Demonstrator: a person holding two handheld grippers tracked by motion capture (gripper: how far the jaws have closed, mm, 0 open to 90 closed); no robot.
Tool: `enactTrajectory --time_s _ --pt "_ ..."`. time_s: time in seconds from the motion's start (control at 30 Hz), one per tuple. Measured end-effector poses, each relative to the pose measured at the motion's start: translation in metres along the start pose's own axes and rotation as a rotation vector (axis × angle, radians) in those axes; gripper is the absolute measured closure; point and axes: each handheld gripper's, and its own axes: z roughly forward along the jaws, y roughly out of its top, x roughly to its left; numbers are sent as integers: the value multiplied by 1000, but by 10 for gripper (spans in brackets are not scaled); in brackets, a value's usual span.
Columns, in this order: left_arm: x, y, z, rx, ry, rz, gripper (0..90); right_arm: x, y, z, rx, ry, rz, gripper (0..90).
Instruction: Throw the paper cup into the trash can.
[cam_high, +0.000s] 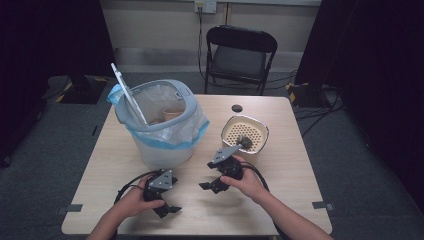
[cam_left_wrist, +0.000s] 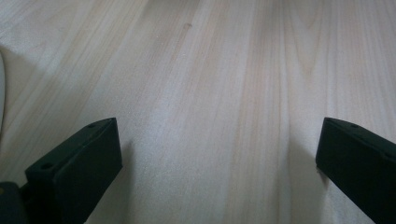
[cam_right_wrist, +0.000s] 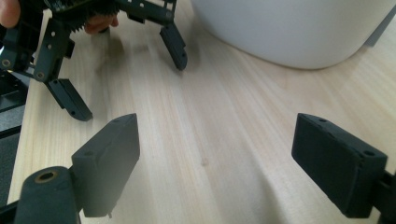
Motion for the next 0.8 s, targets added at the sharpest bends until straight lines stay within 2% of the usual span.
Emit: enactTrajectory --time_s 0.37,0.6,0.77,0.8 --pt "0 0 0 -1 0 1 0 1 -16 12 21 -35 -16 148" --pt "0 0 0 0 0 0 0 2 -27 18 34 -50 -44 148" --pt "0 0 0 -1 0 -1 0 4 -35 22 42 -74 -60 145" --pt "0 0 0 -1 0 0 0 4 -36 22 36 -87 -76 145"
